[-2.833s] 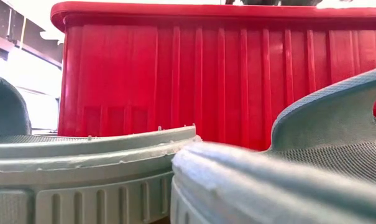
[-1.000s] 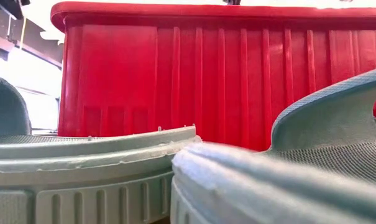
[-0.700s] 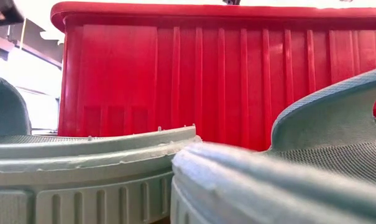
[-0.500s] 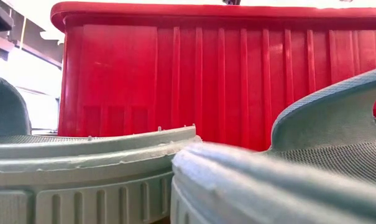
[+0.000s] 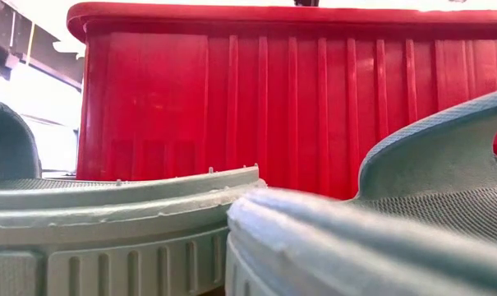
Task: Pick and place slides into bin
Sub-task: Put the black slide into the red bin
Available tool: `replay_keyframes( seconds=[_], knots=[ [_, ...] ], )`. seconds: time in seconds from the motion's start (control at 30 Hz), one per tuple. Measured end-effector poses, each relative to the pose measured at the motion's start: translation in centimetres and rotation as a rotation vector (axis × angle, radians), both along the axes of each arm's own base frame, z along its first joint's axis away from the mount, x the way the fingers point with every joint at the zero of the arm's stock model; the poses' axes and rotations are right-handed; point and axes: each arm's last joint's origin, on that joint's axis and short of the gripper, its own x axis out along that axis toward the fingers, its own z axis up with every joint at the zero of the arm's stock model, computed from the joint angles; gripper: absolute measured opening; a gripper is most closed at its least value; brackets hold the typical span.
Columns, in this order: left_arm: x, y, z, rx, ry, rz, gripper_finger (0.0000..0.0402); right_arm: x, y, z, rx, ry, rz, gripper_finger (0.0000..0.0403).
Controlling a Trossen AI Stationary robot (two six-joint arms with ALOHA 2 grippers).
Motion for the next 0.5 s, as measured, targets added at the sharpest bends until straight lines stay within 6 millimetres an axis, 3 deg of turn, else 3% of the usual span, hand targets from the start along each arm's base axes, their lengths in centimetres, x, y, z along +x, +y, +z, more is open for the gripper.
replay_keyframes(
  seconds=[0.2, 0.5],
  knots=[
    [0.8, -1.1, -2.1, 0.017, 0.119, 0.008, 0.0154, 0.0, 0.0, 0.0, 0.000, 0.001, 0.000, 0.0204],
    [1.5, -3.4, -2.1, 0.186, 0.004, 0.008, 0.0154, 0.0, -0.1, 0.0, -0.003, 0.003, -0.022, 0.0204]
  ],
)
